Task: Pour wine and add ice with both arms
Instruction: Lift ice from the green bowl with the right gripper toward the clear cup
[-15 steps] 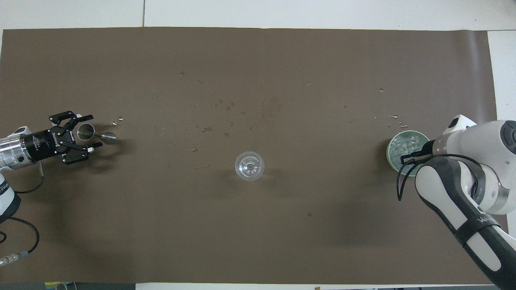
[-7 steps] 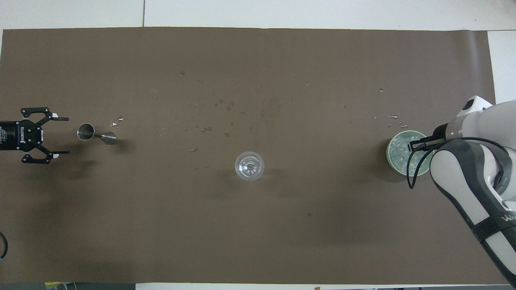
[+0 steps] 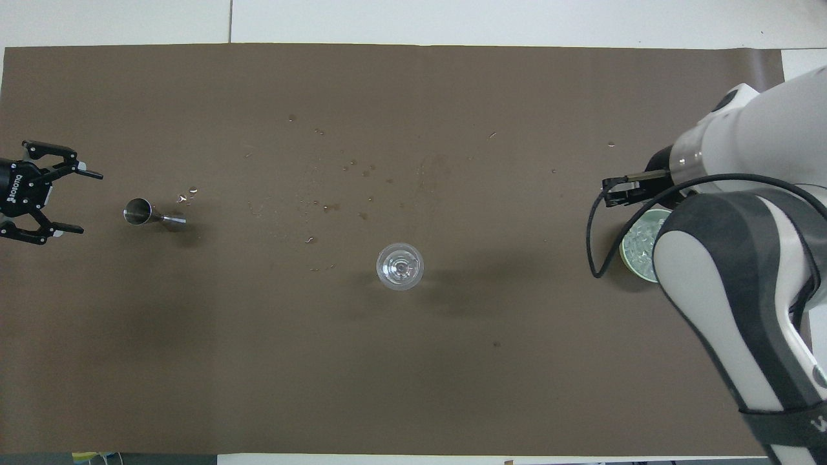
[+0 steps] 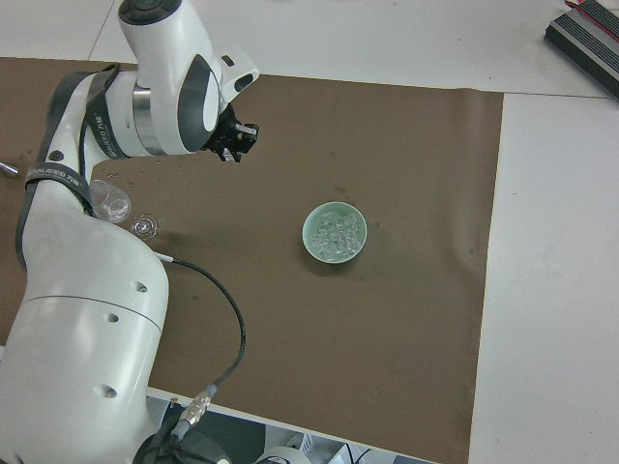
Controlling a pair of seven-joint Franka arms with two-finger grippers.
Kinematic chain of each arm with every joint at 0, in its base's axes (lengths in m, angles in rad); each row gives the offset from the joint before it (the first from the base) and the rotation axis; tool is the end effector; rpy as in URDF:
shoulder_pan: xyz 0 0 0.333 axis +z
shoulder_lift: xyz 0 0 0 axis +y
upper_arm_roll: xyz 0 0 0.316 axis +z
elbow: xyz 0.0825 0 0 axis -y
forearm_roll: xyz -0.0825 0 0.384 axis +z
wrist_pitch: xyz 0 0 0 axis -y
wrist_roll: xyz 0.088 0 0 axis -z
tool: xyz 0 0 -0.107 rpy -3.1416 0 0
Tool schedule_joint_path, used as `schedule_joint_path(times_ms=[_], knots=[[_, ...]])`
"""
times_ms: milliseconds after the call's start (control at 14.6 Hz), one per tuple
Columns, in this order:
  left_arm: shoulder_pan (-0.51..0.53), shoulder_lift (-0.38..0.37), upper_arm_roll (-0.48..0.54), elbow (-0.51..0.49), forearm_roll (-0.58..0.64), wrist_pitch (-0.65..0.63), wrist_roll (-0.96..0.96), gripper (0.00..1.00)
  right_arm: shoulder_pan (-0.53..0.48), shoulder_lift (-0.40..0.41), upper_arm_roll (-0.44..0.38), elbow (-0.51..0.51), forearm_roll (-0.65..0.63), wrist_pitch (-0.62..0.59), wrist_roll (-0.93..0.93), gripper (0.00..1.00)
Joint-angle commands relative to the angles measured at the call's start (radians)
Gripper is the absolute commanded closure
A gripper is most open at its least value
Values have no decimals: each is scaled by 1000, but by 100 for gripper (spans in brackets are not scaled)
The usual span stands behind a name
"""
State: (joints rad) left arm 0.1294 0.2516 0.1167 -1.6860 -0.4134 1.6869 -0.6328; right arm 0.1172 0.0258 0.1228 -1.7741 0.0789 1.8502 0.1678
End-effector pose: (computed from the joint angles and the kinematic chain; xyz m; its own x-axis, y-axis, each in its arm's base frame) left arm 0.6003 0.1055 0.4397 0.5316 0.7406 -0.4111 0.8384 -0.5292 0.1308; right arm 0.5588 0.1424 0.5378 0.9981 0.0506 0.0355 0.0536 -0.9948 -0.0871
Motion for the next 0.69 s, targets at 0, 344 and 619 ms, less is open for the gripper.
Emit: schedule_joint_path(times_ms=[0,344,619], knots=[[-63,-70,9,-9,76,-21,89,0,148,63,3,91,13,0,198,100],[-189,-176,8,-20,246,-36,347,0,419,114,3,165,-2,75,455,100],[-249,-241,6,-18,326,-39,501,0,444,96,3,66,-5,87,464,100]])
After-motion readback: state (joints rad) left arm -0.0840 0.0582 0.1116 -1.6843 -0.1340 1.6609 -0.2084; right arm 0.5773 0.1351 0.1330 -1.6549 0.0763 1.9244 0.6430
